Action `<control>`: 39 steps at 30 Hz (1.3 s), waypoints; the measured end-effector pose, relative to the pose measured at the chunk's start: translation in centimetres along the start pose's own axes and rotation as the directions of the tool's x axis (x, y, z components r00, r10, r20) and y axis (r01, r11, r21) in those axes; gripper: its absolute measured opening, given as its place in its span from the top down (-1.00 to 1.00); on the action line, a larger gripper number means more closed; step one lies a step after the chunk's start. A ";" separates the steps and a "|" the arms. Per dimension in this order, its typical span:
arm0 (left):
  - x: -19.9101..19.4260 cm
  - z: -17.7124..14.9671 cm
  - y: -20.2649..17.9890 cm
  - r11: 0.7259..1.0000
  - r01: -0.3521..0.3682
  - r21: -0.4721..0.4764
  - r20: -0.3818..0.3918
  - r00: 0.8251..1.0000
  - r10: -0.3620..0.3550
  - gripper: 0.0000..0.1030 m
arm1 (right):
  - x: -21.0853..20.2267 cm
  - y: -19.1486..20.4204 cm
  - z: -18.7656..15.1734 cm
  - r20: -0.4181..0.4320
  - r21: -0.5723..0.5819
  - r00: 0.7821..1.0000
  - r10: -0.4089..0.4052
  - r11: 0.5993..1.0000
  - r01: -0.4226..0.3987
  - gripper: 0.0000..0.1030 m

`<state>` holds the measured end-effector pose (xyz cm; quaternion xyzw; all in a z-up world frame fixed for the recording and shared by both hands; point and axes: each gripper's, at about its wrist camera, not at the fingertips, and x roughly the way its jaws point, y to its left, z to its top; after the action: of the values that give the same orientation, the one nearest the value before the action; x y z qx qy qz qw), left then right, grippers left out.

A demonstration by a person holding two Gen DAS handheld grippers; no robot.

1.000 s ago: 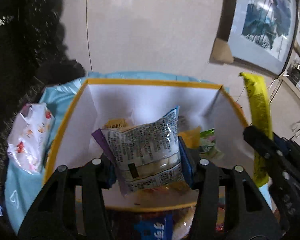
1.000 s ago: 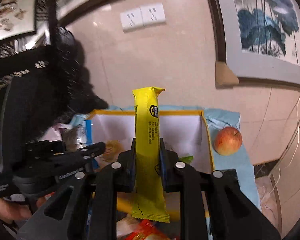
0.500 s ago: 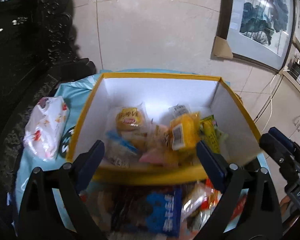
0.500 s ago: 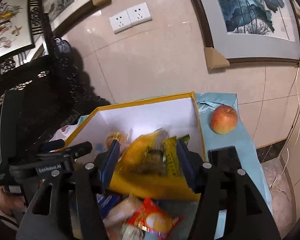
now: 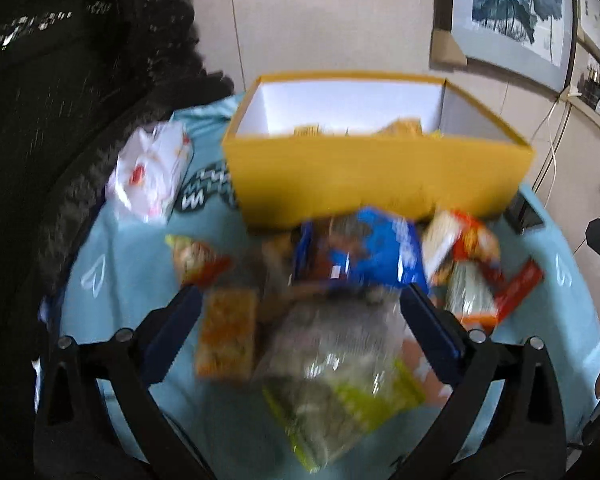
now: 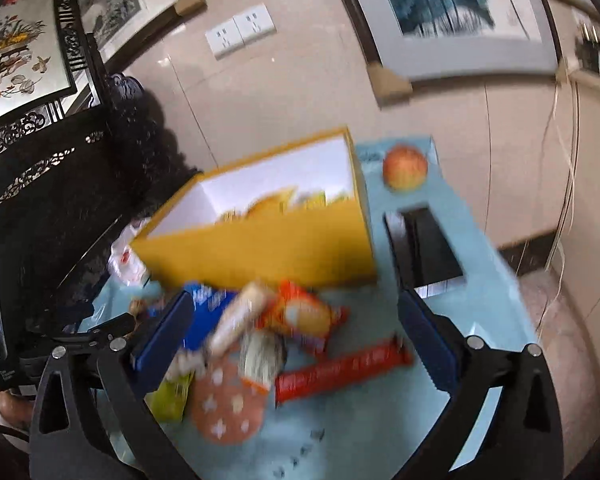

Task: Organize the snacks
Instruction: 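Grasp clear seed bag with left tool while right tool grasps striped snack bag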

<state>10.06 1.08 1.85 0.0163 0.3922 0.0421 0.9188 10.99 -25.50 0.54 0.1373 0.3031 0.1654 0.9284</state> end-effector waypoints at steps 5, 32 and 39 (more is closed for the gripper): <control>0.9 -3.0 -0.2 1.000 0.002 0.026 -0.045 0.999 -0.001 -0.96 | 0.9 -0.9 -3.2 -0.109 0.063 0.994 0.029 0.998 -0.023 -0.97; 4.0 -4.3 0.3 0.986 0.156 -0.052 -0.080 0.984 -0.160 0.05 | 3.6 -1.5 -4.6 -0.244 0.000 0.970 0.012 1.000 -0.012 -0.97; 2.4 -4.4 0.6 0.977 0.204 -0.061 -0.048 0.977 -0.207 0.04 | 4.9 2.0 -4.0 -0.232 -0.157 0.972 -0.030 0.988 -0.007 -0.97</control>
<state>8.55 1.89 -2.90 -0.0510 0.4151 -0.0417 0.9074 11.84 -21.13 -4.41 0.0418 0.3971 0.1982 0.8951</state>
